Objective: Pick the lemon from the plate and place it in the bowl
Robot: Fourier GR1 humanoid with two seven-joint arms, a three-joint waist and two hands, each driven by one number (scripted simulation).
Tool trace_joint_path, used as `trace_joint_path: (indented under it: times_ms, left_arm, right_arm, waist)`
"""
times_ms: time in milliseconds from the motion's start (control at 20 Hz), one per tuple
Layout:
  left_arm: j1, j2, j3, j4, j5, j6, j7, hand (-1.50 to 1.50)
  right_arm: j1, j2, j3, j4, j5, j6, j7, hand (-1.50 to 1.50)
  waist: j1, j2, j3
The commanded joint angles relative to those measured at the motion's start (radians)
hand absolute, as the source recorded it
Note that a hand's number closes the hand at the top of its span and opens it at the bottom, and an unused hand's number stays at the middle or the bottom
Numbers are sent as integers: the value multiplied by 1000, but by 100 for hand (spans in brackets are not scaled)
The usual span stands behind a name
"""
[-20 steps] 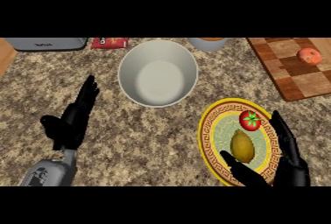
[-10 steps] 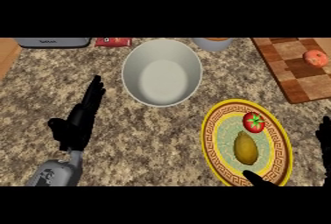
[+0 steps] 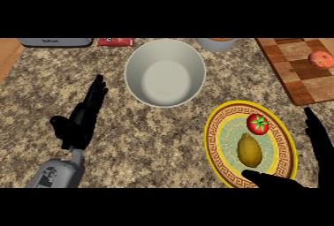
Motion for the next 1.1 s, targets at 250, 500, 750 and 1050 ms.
trace_joint_path:
  times_ms: [250,500,750,1050]
  left_arm:
    - [74,-26,35,-43,-27,-44,-25,0]
    - [64,-36,62,-32,-49,-73,-9,0]
    - [26,-56,71,-8,-70,-58,12,0]
    - [52,-23,119,-71,-44,-127,41,0]
  right_arm:
    - [66,54,-12,14,-43,90,-40,-150]
    - [97,77,-62,40,-91,114,-131,-150]
    - [176,145,-14,90,-117,31,-321,-150]
    - [165,208,-5,75,-117,28,-293,-150]
  waist:
    - [-7,-3,1]
    - [-7,-2,1]
    - [-10,-3,2]
    - [-6,-3,1]
